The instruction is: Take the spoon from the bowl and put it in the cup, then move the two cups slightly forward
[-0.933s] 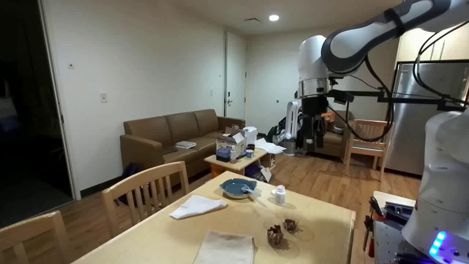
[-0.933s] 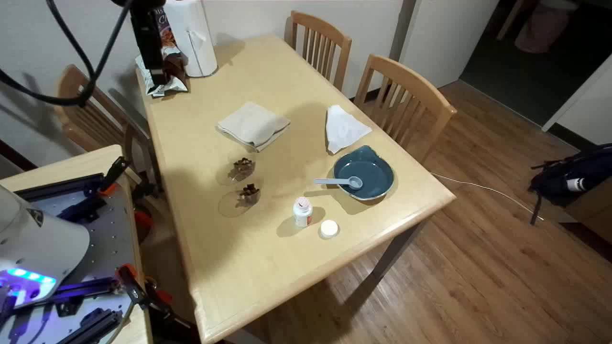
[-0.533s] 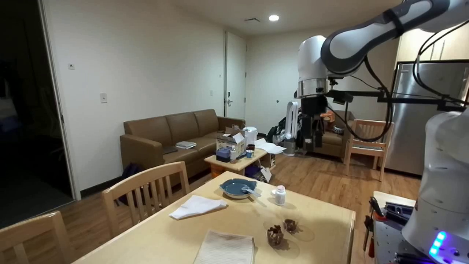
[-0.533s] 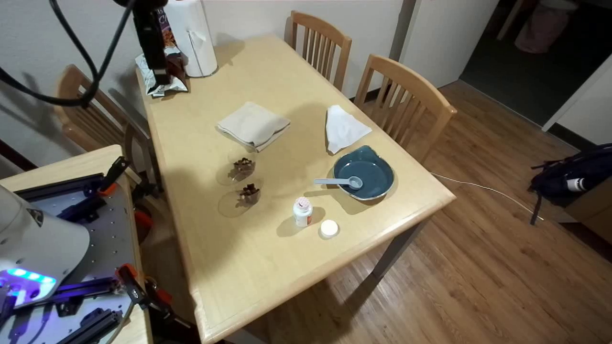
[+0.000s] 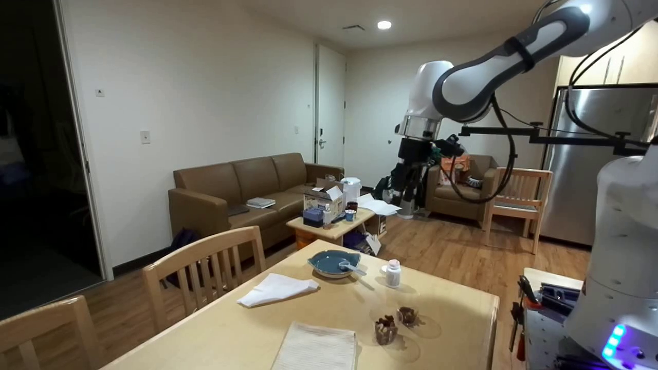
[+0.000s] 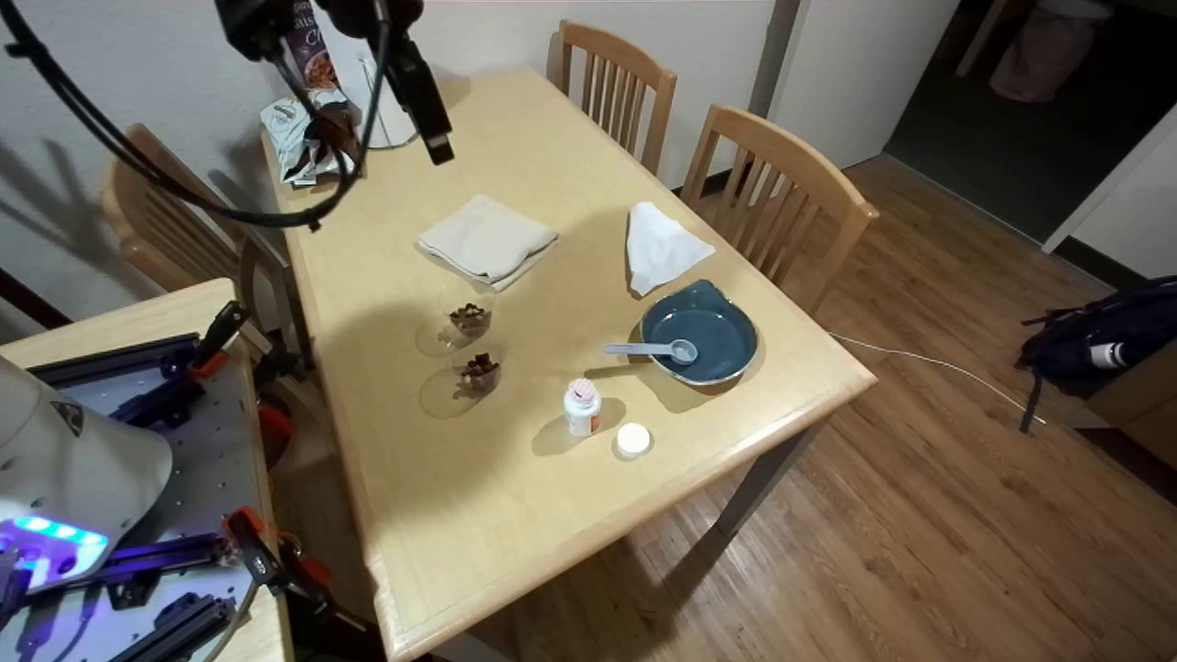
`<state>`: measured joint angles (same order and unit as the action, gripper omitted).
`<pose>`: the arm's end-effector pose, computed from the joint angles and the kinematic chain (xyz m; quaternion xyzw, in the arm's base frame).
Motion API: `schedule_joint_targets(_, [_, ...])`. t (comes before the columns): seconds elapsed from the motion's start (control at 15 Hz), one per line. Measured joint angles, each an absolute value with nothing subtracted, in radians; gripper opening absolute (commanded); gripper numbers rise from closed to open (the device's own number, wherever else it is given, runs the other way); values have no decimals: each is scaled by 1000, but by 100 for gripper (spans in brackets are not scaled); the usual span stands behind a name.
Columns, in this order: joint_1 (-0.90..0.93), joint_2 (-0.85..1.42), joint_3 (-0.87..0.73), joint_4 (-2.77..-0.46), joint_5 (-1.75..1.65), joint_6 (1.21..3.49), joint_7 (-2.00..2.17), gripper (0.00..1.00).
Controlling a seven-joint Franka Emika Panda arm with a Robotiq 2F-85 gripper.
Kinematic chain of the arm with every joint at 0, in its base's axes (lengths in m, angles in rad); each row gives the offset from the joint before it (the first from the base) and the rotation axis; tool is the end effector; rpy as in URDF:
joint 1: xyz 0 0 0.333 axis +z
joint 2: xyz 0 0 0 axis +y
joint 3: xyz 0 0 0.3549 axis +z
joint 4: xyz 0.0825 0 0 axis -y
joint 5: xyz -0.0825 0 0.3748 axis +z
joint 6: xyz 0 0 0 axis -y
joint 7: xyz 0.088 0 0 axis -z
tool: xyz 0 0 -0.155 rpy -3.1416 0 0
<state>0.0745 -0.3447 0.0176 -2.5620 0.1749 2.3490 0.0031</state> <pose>0.4121 0.0465 0.3934 -0.9958 0.0131 -0.0627 0.0662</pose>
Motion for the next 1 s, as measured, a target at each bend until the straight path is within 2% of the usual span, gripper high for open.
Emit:
schedule_joint_targets(0.33, [66, -119, 3, -2450, 115, 2504, -37, 100])
schedule_joint_targets(1.0, [55, 365, -10, -2094, 75, 2530, 5, 100])
